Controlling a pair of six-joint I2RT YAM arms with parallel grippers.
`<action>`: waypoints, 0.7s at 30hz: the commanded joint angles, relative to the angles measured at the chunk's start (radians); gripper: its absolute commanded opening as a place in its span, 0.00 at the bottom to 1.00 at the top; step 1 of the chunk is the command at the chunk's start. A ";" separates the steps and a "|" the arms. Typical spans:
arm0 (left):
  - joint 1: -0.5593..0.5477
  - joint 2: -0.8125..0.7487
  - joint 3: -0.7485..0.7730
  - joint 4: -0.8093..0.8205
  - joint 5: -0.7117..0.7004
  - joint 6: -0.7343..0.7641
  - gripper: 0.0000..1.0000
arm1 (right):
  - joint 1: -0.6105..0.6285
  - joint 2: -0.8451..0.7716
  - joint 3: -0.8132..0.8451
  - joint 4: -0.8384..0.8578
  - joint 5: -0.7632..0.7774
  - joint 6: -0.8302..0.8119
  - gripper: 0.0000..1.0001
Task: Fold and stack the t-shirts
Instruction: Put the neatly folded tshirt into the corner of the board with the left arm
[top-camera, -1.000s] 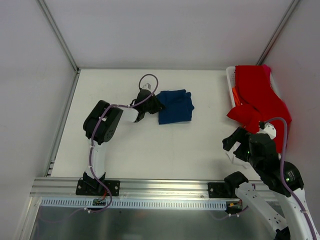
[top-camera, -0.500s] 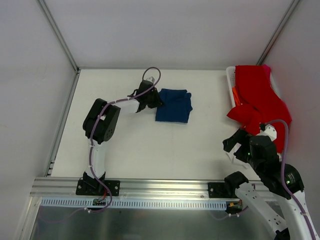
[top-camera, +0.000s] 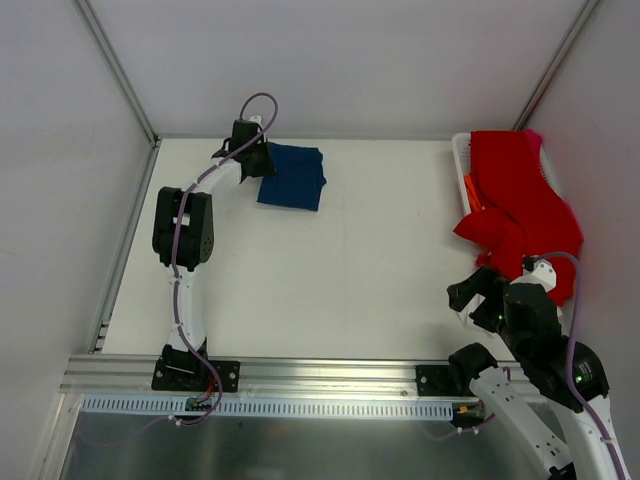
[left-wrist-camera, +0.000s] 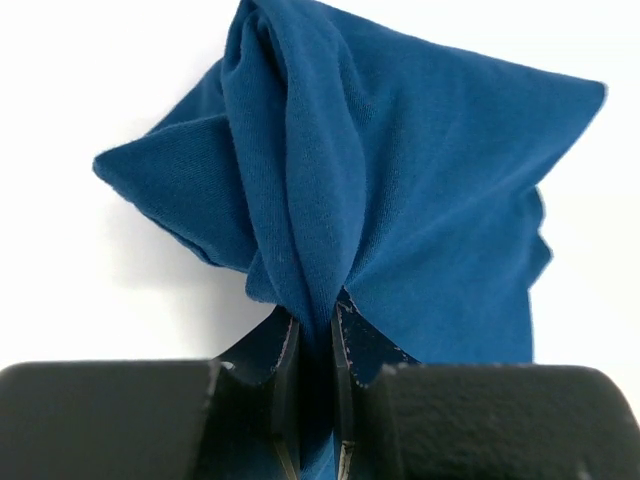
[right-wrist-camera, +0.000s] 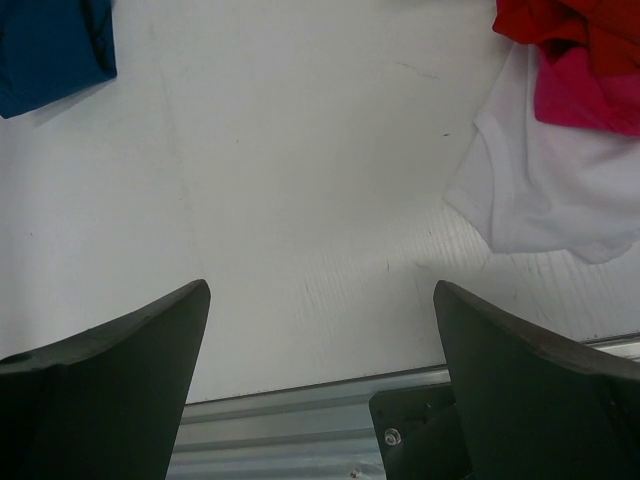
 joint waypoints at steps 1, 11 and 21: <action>0.022 0.035 0.072 -0.051 -0.056 0.125 0.00 | 0.003 -0.013 -0.006 0.006 0.002 -0.024 0.99; 0.195 0.018 0.144 -0.123 -0.010 0.137 0.00 | 0.003 -0.054 -0.032 0.013 0.014 -0.060 1.00; 0.335 0.038 0.253 -0.186 -0.145 0.297 0.00 | 0.003 -0.095 -0.050 0.023 -0.006 -0.064 0.99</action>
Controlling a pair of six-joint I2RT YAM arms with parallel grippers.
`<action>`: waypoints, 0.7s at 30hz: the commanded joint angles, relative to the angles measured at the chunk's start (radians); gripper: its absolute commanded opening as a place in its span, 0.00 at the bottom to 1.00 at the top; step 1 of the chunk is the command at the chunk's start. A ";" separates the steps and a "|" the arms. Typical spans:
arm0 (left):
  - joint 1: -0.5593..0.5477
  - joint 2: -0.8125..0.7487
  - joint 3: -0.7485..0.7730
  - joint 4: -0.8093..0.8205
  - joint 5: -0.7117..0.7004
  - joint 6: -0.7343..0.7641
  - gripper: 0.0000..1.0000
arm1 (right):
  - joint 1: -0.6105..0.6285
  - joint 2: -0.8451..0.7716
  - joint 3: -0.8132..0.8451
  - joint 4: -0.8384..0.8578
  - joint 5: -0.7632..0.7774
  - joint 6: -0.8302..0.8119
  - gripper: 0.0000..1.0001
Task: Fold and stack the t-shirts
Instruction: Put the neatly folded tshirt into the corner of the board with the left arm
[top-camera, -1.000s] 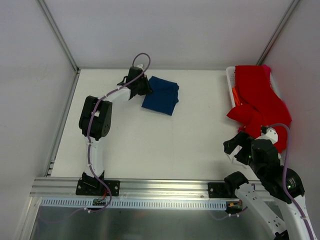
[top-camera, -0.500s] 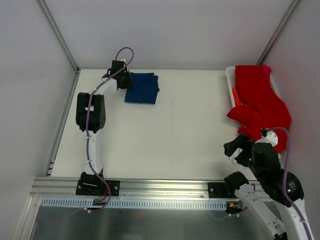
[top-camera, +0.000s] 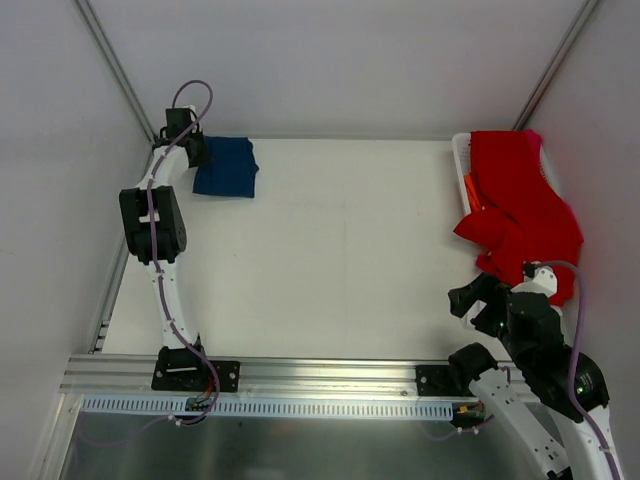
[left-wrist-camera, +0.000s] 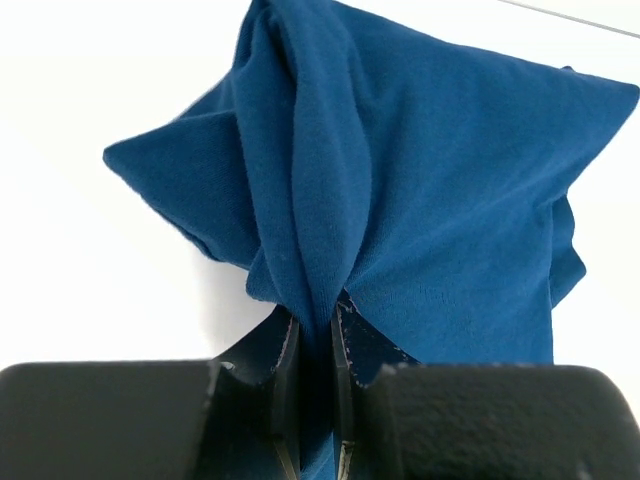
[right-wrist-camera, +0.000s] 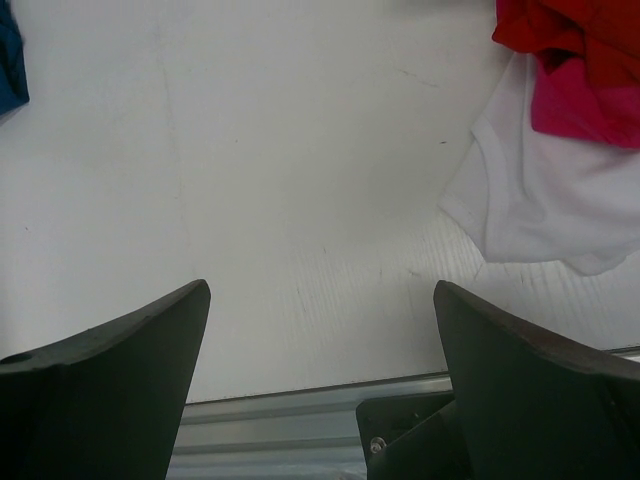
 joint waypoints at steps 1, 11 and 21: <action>0.031 -0.019 0.070 -0.012 -0.104 0.106 0.00 | 0.005 -0.035 -0.012 0.015 -0.003 -0.020 0.99; 0.121 0.045 0.156 -0.009 -0.188 0.154 0.00 | 0.003 -0.040 -0.037 0.041 -0.055 -0.029 0.99; 0.193 0.071 0.185 0.000 -0.244 0.128 0.19 | 0.003 -0.017 -0.057 0.078 -0.072 -0.045 0.99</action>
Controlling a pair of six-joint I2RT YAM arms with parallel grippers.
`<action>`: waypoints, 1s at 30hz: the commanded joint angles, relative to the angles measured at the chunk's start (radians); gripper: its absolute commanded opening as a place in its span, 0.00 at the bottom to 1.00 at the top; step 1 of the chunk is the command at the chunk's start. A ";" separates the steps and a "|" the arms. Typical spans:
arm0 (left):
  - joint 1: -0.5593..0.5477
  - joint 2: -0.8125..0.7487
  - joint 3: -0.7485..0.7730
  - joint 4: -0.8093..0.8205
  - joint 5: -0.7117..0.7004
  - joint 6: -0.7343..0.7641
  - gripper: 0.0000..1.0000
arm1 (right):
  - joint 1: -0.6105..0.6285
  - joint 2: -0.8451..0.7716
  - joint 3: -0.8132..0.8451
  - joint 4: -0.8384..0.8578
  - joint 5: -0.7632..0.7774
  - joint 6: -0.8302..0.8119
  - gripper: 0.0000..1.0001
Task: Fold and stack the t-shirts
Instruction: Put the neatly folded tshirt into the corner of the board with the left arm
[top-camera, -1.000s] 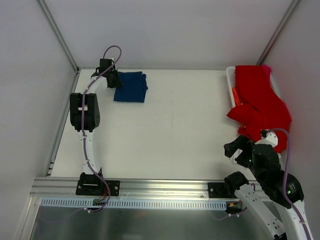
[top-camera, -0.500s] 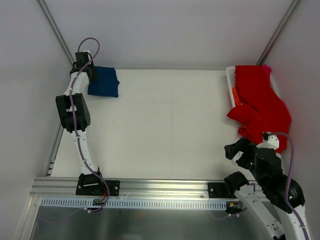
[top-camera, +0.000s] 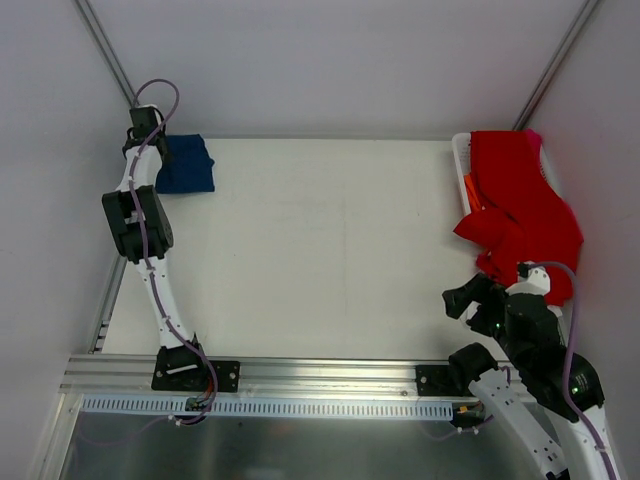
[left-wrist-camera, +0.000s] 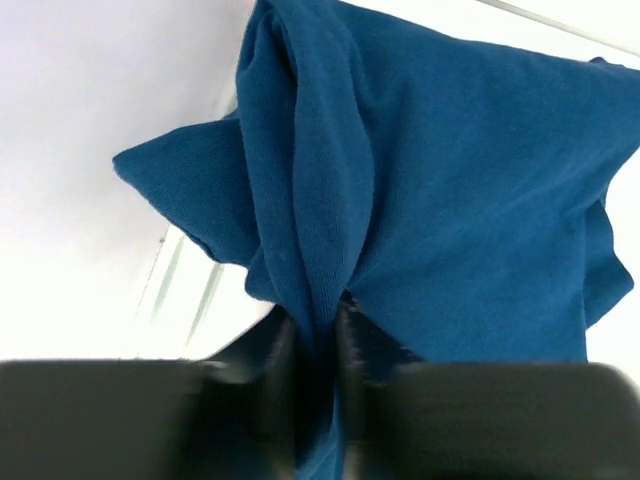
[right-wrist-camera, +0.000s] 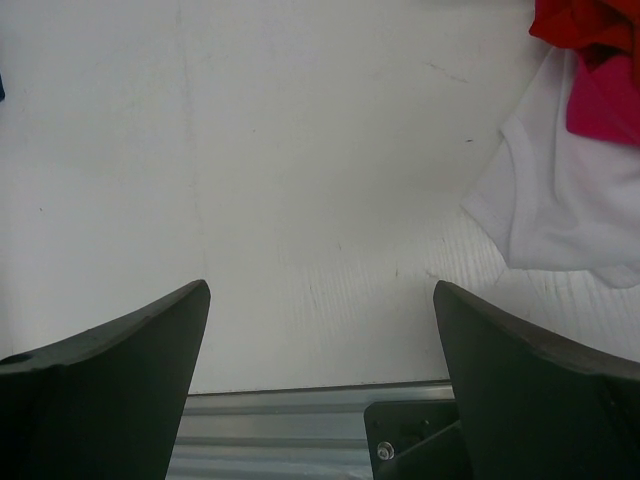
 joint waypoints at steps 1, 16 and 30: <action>0.035 -0.008 0.054 0.009 -0.054 -0.012 0.64 | 0.006 0.023 -0.015 0.043 -0.023 -0.026 0.99; 0.068 -0.151 -0.053 0.010 0.086 -0.178 0.99 | 0.005 0.026 -0.045 0.081 -0.052 -0.007 0.99; -0.290 -0.460 -0.318 0.009 0.121 -0.176 0.99 | 0.005 0.173 0.134 0.135 -0.213 -0.078 0.99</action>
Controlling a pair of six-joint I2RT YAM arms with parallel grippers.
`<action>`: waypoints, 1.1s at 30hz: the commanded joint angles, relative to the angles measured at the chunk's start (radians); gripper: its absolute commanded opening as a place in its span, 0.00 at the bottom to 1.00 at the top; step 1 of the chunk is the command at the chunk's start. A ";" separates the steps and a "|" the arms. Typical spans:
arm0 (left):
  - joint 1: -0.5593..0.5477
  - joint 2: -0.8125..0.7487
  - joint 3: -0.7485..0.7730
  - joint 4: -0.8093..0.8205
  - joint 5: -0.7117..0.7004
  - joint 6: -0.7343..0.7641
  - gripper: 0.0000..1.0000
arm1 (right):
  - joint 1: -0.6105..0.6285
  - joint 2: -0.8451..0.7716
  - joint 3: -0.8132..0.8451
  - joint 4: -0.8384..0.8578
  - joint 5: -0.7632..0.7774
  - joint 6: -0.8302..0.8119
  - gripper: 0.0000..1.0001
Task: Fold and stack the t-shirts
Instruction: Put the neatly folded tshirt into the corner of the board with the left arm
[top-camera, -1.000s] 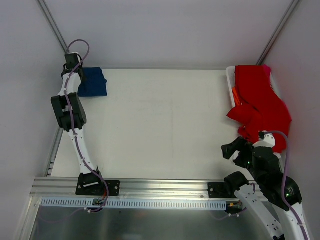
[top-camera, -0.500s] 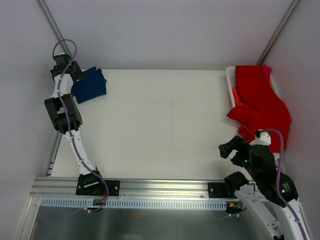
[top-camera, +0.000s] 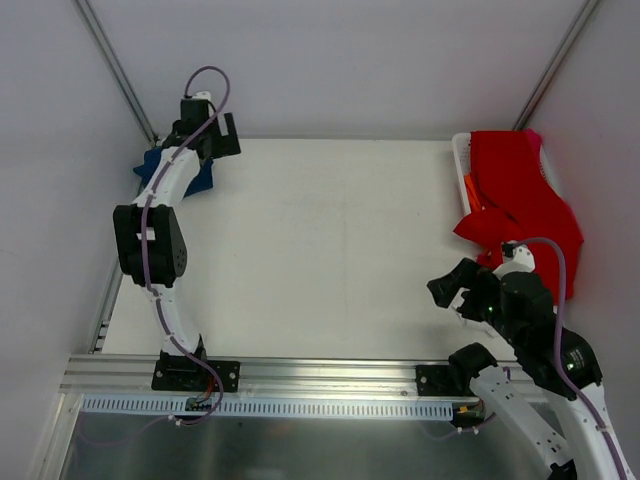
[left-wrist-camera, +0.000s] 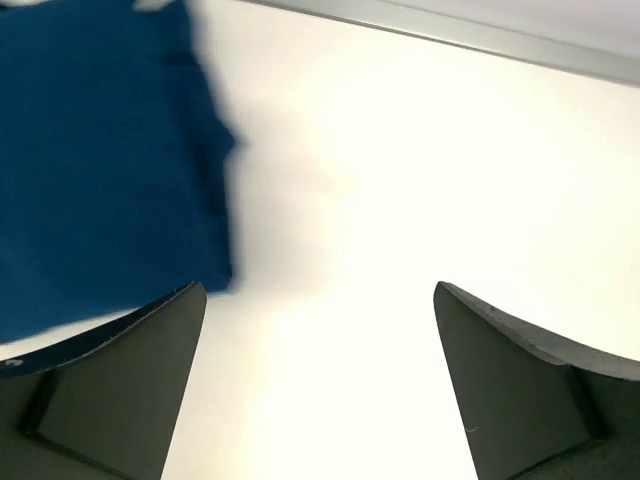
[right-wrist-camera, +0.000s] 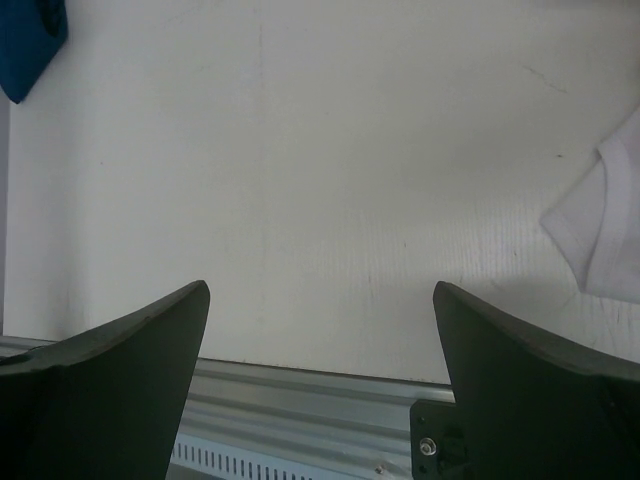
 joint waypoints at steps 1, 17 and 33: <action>-0.090 -0.158 -0.056 0.007 0.093 -0.009 0.99 | 0.003 0.075 0.127 0.033 -0.081 -0.064 0.99; -0.304 -0.824 -0.387 0.001 0.520 -0.131 0.99 | 0.006 0.232 0.272 0.524 -0.719 -0.038 0.99; -0.303 -1.428 -0.861 0.048 0.271 -0.178 0.99 | 0.187 0.330 0.068 1.036 -0.931 0.018 0.99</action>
